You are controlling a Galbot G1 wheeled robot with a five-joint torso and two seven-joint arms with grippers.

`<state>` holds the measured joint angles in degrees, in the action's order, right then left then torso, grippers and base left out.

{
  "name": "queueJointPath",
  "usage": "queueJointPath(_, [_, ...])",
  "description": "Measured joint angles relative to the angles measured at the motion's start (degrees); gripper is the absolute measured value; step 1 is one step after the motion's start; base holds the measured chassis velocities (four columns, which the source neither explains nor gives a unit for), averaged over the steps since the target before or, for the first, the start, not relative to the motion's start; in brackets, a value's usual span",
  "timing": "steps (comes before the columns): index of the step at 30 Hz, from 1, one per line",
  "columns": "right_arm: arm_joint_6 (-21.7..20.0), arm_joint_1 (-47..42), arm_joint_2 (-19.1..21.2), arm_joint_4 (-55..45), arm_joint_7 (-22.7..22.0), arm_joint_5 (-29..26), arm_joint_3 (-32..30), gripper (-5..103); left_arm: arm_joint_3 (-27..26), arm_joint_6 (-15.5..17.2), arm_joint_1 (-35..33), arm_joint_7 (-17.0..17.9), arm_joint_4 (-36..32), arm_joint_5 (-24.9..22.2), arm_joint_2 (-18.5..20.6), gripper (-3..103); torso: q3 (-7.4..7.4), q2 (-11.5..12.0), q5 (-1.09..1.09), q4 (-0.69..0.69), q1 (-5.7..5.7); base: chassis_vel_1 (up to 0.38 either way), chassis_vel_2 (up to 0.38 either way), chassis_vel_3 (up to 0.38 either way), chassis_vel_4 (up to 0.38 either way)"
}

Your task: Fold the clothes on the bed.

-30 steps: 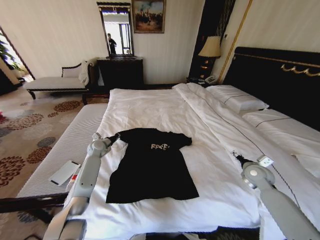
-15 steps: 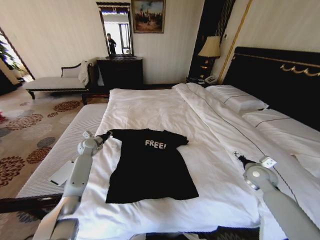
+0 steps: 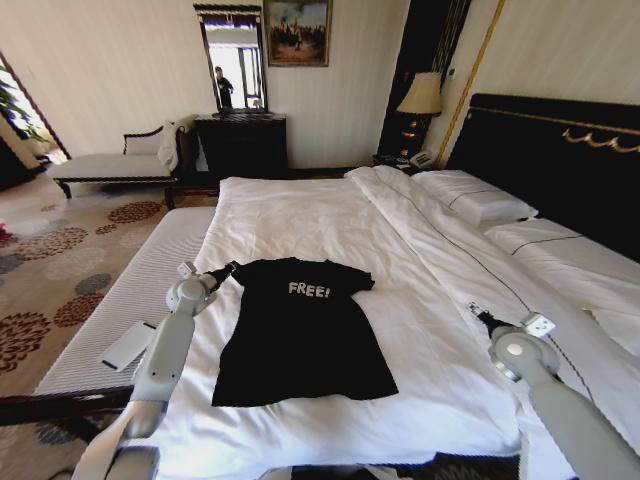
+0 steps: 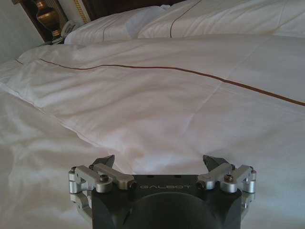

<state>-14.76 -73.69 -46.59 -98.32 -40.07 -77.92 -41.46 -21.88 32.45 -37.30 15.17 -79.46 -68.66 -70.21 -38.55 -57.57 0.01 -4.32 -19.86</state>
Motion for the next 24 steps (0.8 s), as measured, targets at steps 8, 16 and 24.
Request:
queueJointPath(8, [0.1,-0.3,-0.4,0.6,0.2,0.1,-0.2,100,4.4,-0.5,1.9,-0.1,4.0,4.9,-4.9,0,0.0,0.0,-0.01,0.01,0.0,0.0,0.0,0.0,0.0])
queueJointPath(16, [0.1,-0.5,-0.5,0.9,0.4,0.5,0.0,100,5.4,-0.9,3.9,-0.3,6.1,5.9,-8.0,0,0.0,0.0,0.0,0.0,0.0,0.0,0.0,0.0,0.0])
queueJointPath(24, [0.2,0.3,-0.6,0.9,0.4,0.6,0.6,100,7.6,-0.9,2.3,-0.1,4.9,7.4,-6.9,8,0.0,0.0,-0.01,0.02,0.0,0.0,0.0,0.0,0.0])
